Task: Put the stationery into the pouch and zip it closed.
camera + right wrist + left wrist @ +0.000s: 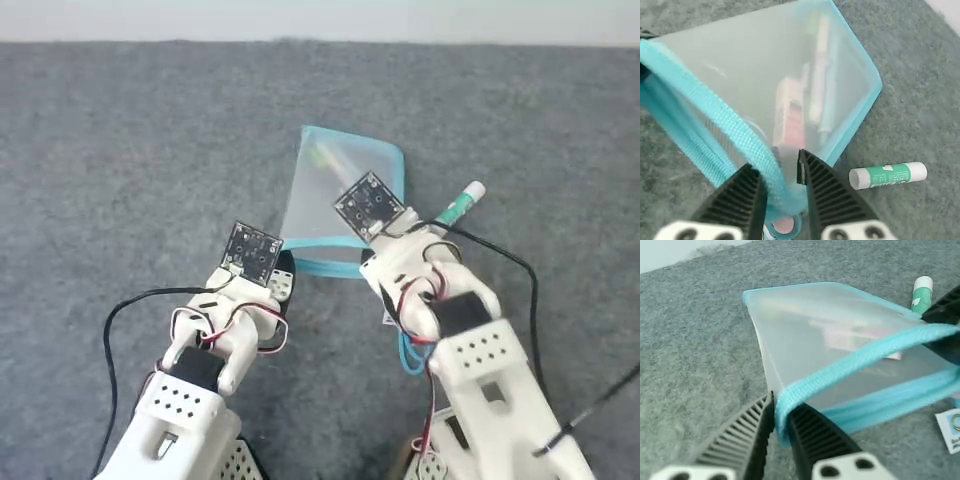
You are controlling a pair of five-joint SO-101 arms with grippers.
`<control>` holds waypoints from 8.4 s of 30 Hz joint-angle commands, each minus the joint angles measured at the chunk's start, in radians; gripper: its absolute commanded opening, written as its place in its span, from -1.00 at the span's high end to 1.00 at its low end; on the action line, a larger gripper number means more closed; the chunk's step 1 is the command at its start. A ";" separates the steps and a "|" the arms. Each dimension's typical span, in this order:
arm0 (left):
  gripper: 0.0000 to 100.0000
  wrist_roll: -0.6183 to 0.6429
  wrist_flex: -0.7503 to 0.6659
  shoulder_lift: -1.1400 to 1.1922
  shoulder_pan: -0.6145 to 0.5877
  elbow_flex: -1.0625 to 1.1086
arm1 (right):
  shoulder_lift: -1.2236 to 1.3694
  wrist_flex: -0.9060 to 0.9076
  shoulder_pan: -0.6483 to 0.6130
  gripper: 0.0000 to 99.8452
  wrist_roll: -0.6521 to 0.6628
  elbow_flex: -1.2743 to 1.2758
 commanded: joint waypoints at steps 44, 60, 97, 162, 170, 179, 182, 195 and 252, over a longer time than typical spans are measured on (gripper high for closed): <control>0.98 -0.095 0.092 -0.008 0.074 -0.019 | -0.076 0.338 0.001 0.51 0.049 -0.137; 0.98 0.018 0.133 0.000 -0.255 -0.108 | 0.018 0.377 0.188 0.67 -0.023 -0.003; 0.98 -0.032 0.169 0.000 -0.109 -0.068 | 0.252 0.441 0.427 0.66 -0.095 -0.222; 0.98 0.117 -0.003 -0.006 -0.031 -0.012 | 0.117 0.690 0.038 0.99 -0.078 -0.404; 0.98 0.114 -0.003 -0.006 -0.031 -0.012 | 0.004 0.839 -0.262 0.99 0.055 -0.324; 0.98 0.114 -0.003 -0.006 -0.031 -0.012 | 0.113 0.805 -0.289 0.99 0.012 -0.322; 0.98 0.114 -0.003 -0.006 -0.031 -0.013 | 0.177 0.780 -0.283 0.99 0.011 -0.324; 0.98 0.112 -0.002 -0.006 -0.029 -0.013 | 0.549 0.743 -0.145 0.99 -0.195 -0.646; 0.98 0.078 0.003 -0.008 -0.032 -0.021 | 0.044 0.318 -0.012 0.67 -0.143 -0.187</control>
